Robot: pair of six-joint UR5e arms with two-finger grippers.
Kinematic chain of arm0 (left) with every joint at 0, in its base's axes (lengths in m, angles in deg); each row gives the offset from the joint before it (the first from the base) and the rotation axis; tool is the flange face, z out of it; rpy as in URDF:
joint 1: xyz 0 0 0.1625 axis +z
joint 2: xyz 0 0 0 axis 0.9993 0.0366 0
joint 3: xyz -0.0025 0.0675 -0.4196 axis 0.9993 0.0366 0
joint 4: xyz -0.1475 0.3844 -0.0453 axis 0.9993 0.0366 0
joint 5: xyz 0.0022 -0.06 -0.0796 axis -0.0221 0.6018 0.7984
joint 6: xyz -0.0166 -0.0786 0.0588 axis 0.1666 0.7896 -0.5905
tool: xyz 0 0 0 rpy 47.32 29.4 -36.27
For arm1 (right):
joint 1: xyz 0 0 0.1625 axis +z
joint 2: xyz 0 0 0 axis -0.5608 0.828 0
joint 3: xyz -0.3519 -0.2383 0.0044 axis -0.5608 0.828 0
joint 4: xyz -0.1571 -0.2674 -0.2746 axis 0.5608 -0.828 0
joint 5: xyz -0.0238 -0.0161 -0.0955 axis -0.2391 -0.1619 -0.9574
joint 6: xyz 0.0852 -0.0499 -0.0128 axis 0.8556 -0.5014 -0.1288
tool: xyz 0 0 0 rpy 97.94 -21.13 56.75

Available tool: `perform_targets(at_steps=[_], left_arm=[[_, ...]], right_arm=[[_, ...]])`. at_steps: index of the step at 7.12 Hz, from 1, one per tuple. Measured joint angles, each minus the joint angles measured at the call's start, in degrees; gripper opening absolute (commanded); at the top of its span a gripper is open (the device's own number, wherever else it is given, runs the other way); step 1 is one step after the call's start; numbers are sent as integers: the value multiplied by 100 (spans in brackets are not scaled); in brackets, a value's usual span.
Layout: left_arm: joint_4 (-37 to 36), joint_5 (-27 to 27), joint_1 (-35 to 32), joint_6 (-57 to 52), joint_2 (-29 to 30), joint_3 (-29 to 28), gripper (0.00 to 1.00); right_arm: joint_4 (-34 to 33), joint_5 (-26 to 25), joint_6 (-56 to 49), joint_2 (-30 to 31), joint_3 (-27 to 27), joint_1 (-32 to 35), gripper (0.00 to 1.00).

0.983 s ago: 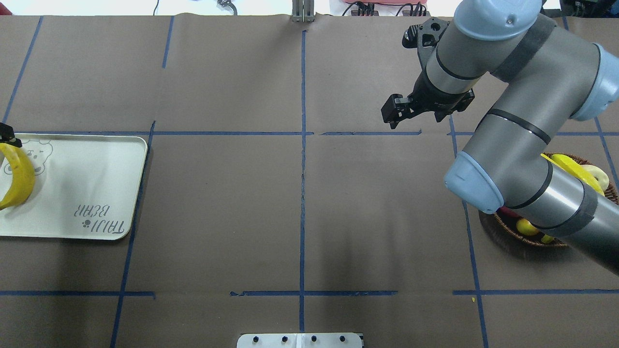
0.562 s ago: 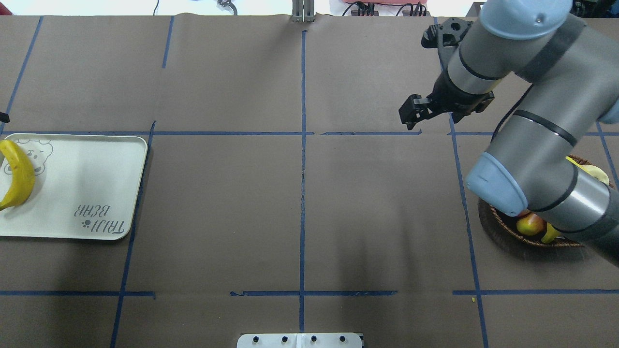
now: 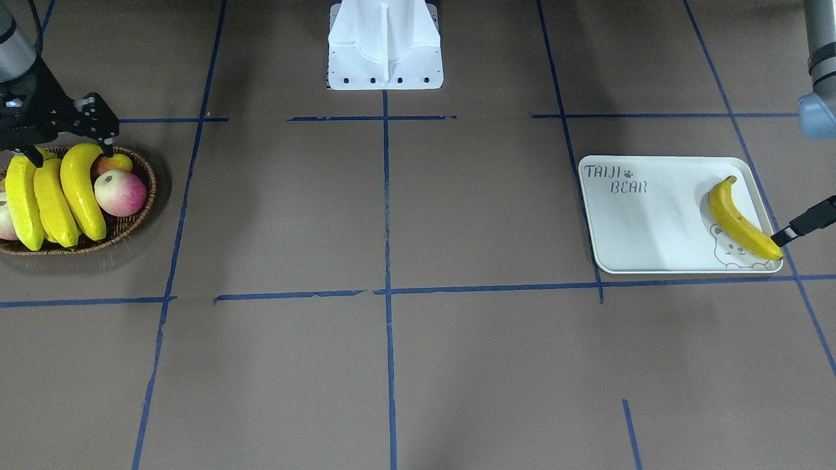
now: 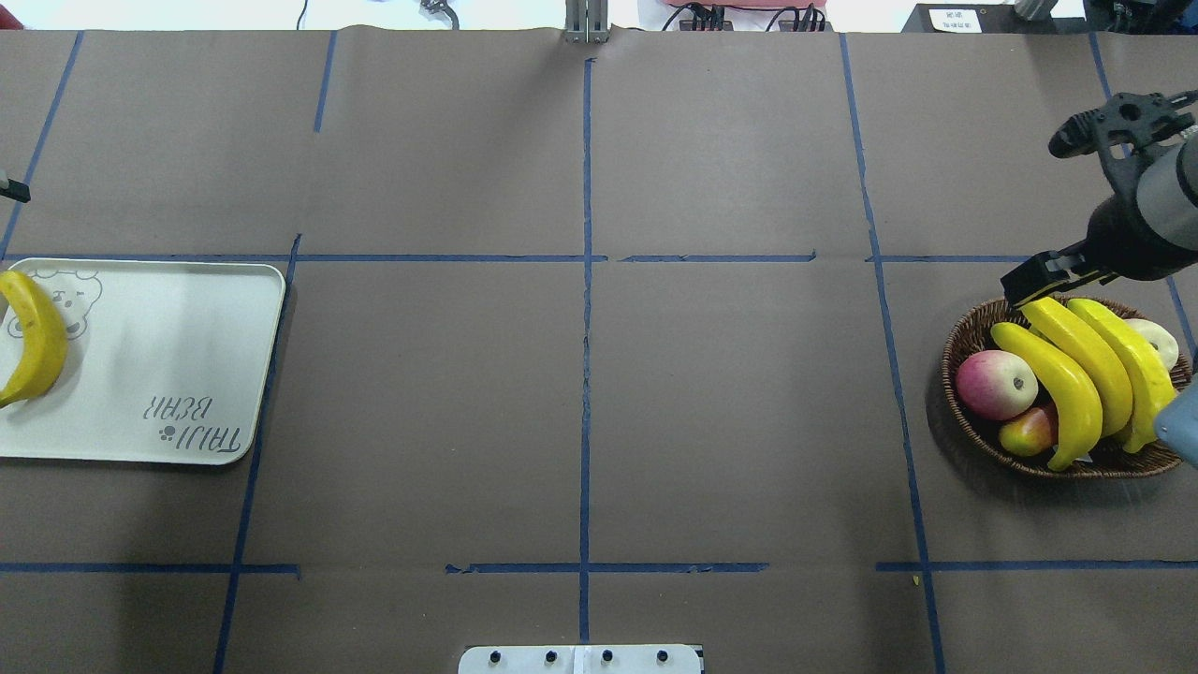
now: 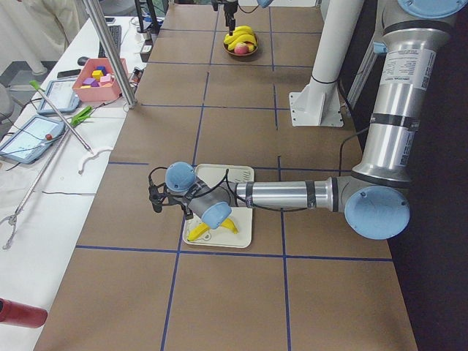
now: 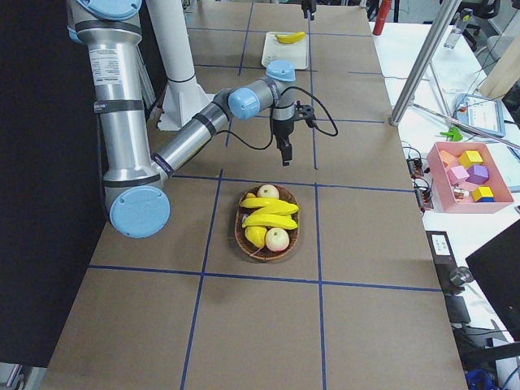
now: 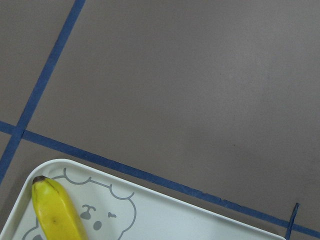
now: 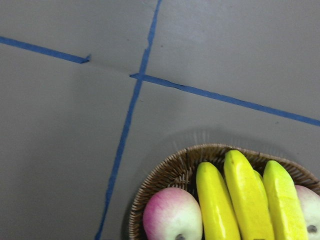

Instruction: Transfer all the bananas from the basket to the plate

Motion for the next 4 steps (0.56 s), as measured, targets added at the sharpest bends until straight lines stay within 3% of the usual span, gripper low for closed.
perform_targets(at_steps=[4], left_arm=[[9,13,7,1,35,1,100]], right_arm=[[2149,50,221,1641,347,216,80]])
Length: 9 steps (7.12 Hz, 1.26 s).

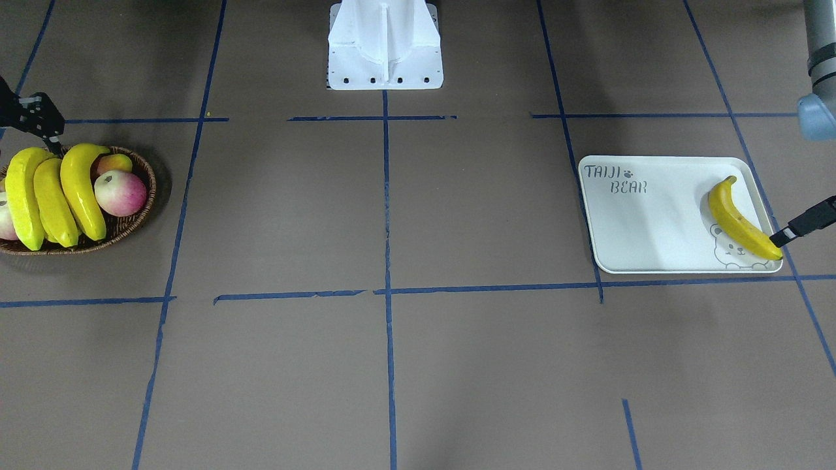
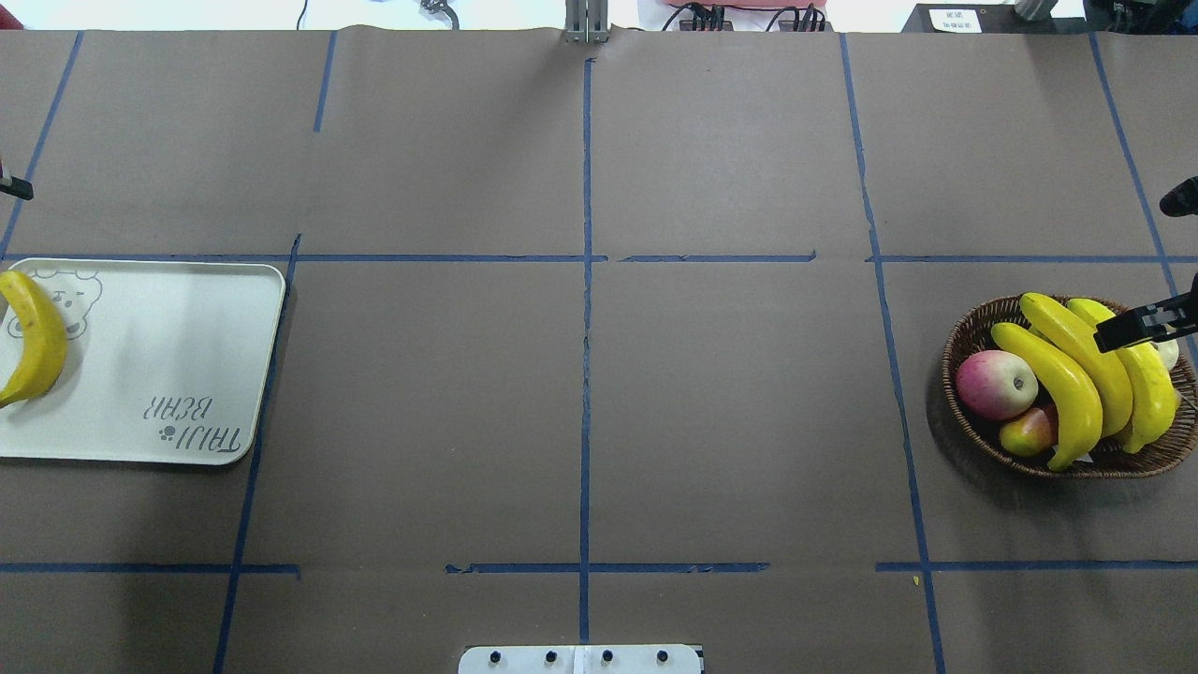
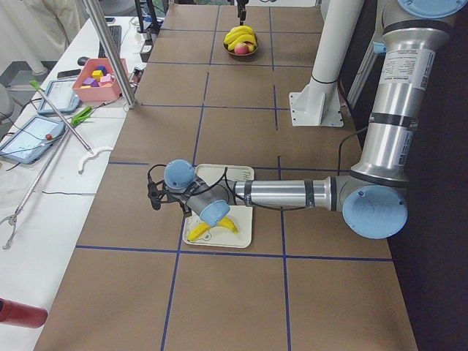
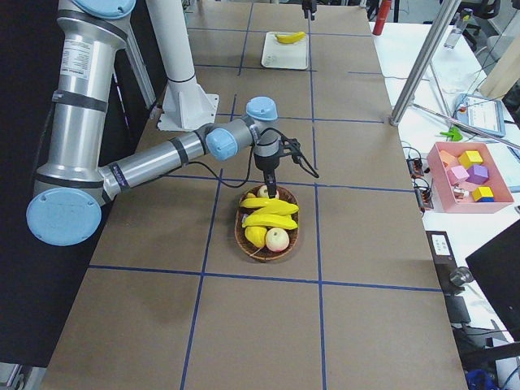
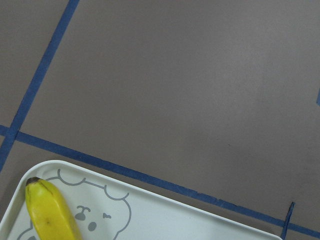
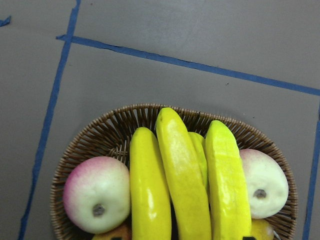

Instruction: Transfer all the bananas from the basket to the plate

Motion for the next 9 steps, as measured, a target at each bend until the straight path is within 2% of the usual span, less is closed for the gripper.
perform_targets(at_steps=[2,3,5,9], left_arm=[[4,-2,0,0,2,0,100],[13,-2,3,2,-6,-1,100],[39,-2,7,12,-29,-3,100],[39,-2,15,32,-18,-16,100]], right_arm=[[1445,16,473,327,731,3,79],[1890,62,644,396,984,2,78],[2216,311,741,551,1053,12,77],[2266,314,531,801,1113,10,75]])
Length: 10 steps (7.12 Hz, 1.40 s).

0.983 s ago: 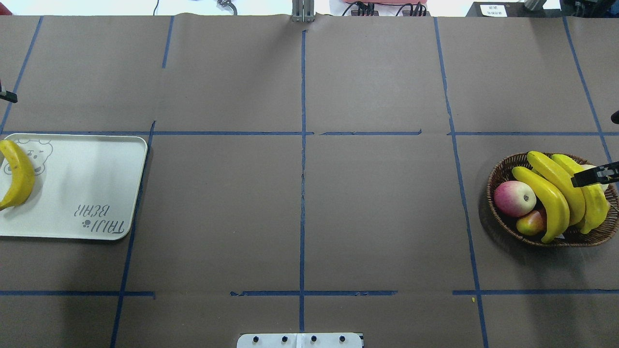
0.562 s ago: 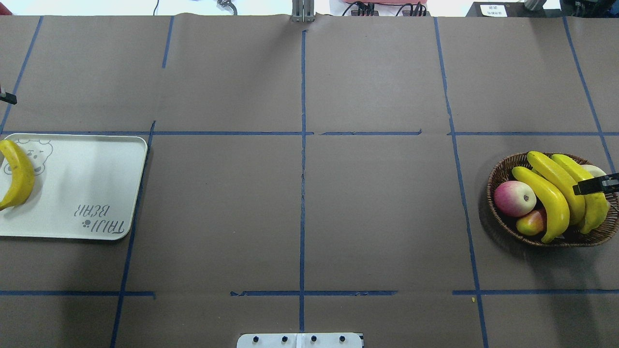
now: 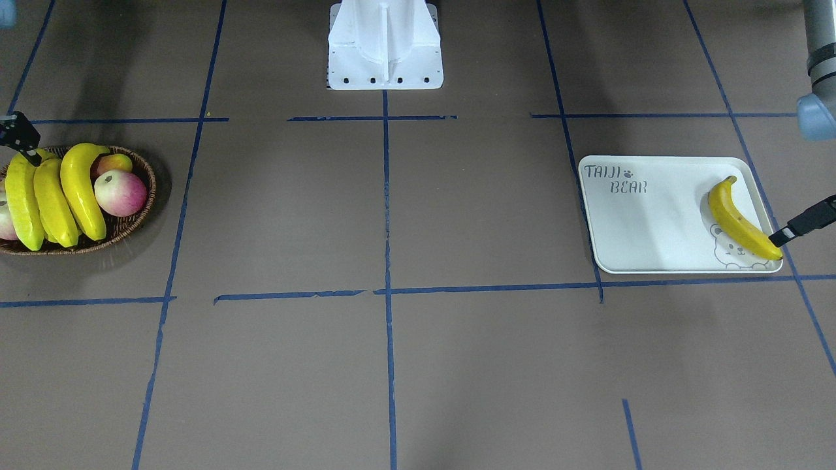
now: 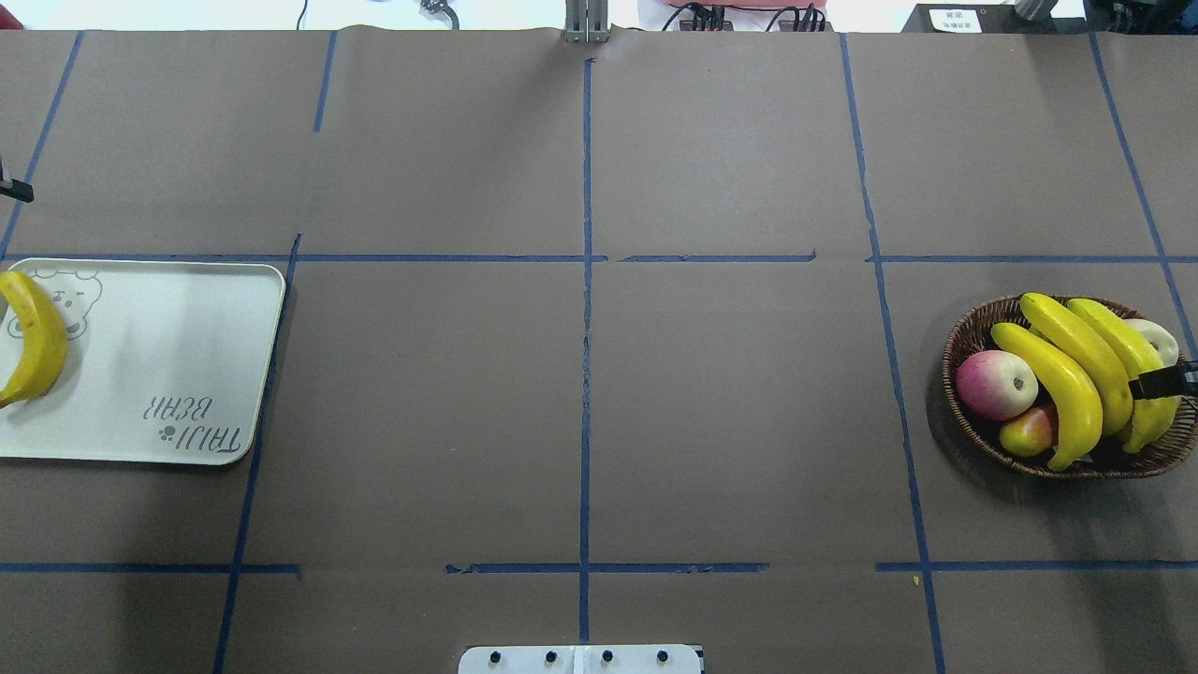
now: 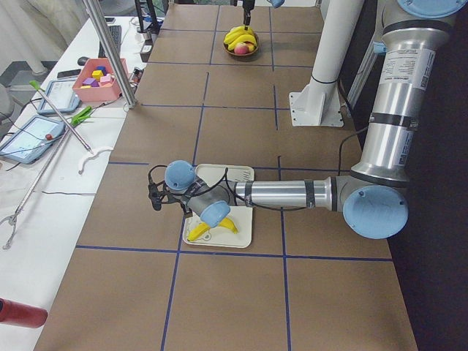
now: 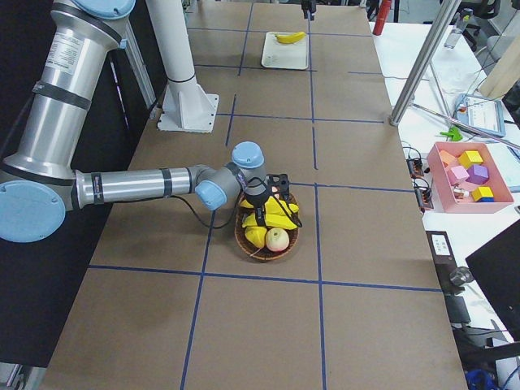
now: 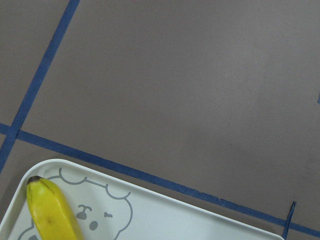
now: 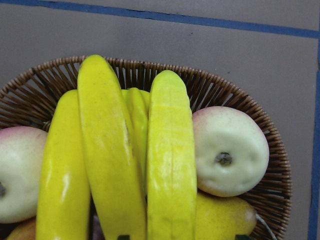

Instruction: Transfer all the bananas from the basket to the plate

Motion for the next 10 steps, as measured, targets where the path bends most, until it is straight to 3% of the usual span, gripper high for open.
perform_targets(at_steps=[3,7,8,9,10], left_arm=[[-3,-2,3,11,12,0,100],[-3,-8,7,5,14,-2,100],[-3,-8,7,4,14,-2,100],[-3,-11,8,3,14,-2,100],[-3,-15,11,3,14,-2,100]], right_arm=[[-10,-61,-84,20,65,-15,67],[-17,-65,-88,-26,188,-38,65],[-16,-65,-90,-32,212,-49,59],[-16,-65,-92,-34,229,-61,43],[-17,-63,-90,-39,237,-69,19]])
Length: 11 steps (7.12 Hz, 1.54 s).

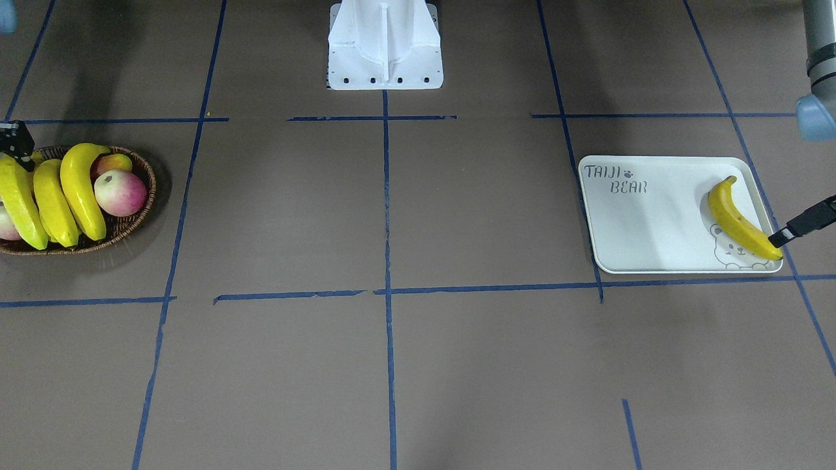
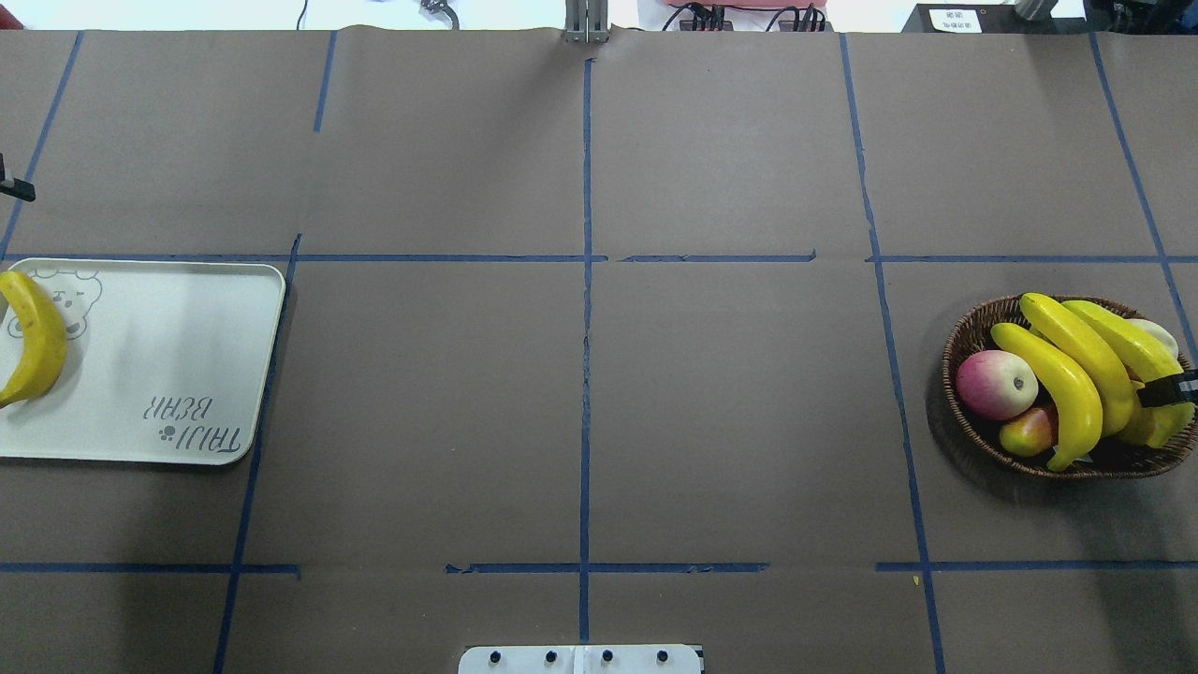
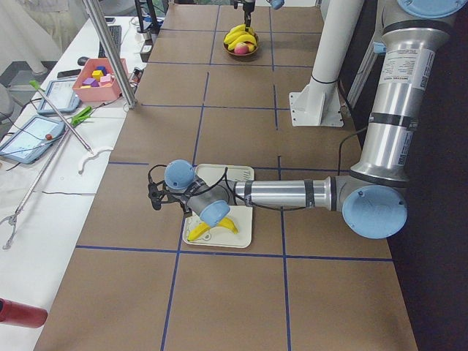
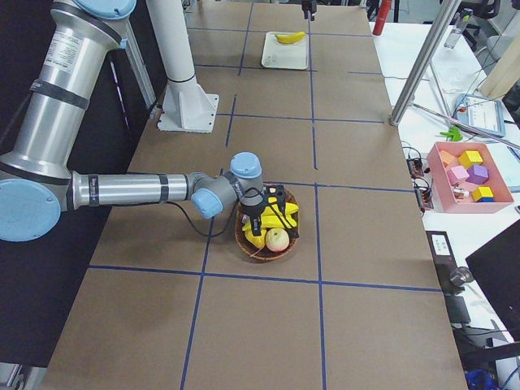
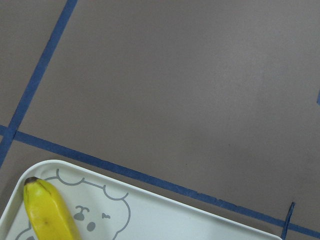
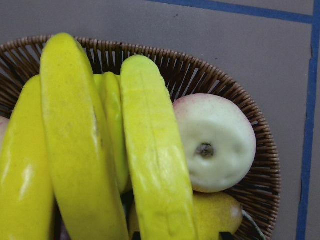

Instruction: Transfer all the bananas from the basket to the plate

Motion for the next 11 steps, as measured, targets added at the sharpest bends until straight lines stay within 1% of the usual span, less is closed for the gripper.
perform_targets(at_steps=[1,2,3,5,6,8,9,11], left_arm=[[0,-2,0,0,0,0,100],[0,-3,0,0,0,-3,100],[0,-3,4,0,3,-6,100],[-2,3,12,2,16,-11,100],[-11,5,15,6,41,-21,100],[-22,2,20,7,113,-27,100],[5,-6,27,5,130,-3,100],[216,-4,60,5,187,123,100]], right_arm=[[2,4,-5,-7,0,-1,6],[3,5,-74,-11,1,0,2],[3,6,-224,-11,0,10,0],[-15,69,-560,-10,-81,217,0],[-47,217,-930,-18,-156,569,0],[-70,788,-1414,-163,-285,1269,0],[-57,962,-1448,-366,-340,1413,0],[-59,1209,-1362,-915,-410,1419,2]])
